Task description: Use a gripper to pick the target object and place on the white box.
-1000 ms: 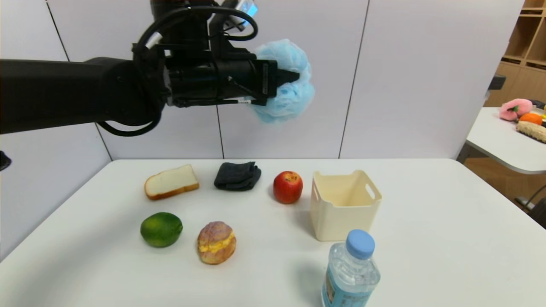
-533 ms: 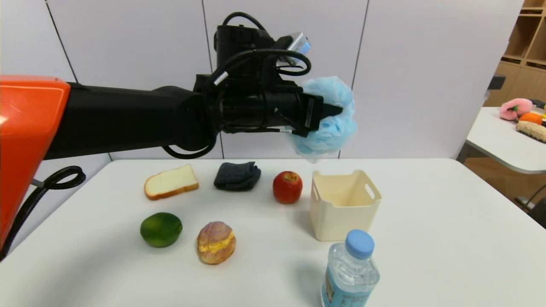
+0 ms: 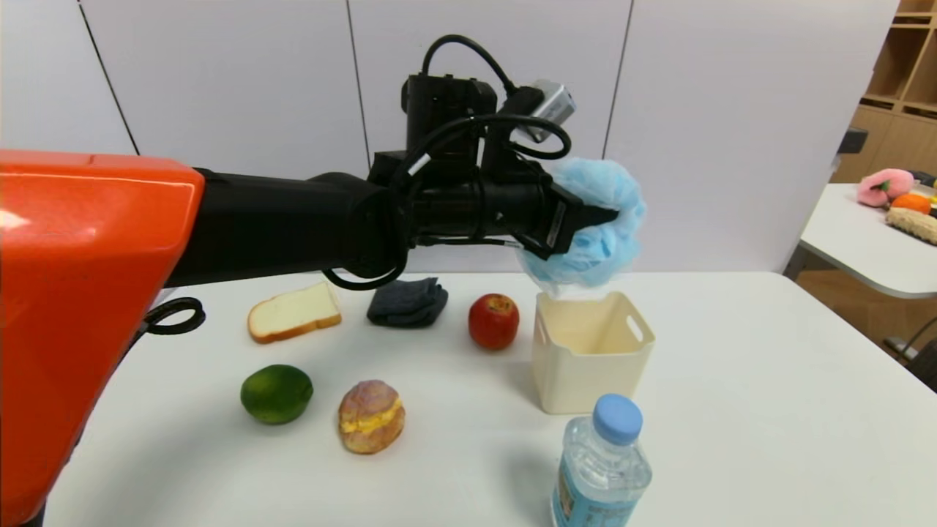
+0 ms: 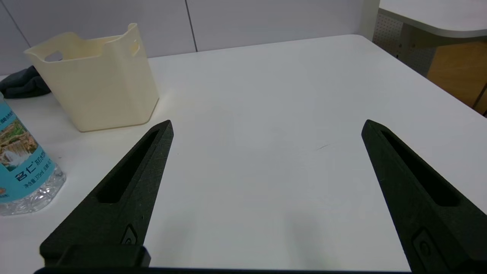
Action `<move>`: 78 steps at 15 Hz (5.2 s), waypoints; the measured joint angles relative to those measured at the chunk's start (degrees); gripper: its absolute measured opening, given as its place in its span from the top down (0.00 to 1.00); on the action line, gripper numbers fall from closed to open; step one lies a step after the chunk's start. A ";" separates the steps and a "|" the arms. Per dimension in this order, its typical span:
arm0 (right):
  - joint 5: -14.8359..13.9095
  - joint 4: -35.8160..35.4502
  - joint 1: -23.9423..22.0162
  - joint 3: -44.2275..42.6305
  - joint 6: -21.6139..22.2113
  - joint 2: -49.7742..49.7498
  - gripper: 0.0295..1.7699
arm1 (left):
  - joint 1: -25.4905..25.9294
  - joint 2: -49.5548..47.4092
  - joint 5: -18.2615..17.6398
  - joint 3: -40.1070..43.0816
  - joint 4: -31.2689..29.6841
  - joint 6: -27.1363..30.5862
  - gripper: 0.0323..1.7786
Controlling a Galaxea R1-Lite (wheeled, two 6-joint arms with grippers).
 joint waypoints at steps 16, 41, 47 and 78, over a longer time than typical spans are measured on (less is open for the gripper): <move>-0.02 0.00 0.00 0.00 0.00 0.00 0.03 | -1.63 9.48 -6.97 -4.64 -0.39 5.89 0.75; 0.00 -0.01 0.00 0.00 0.00 0.00 0.03 | -0.01 2.90 -5.97 1.21 2.61 5.57 0.09; 0.00 -0.01 0.00 0.00 0.02 0.00 0.03 | 4.88 -9.95 -2.10 7.59 2.36 5.10 0.06; -0.02 -0.01 0.00 0.00 0.02 0.00 0.03 | 40.33 -98.76 33.56 96.38 -25.58 -9.56 0.05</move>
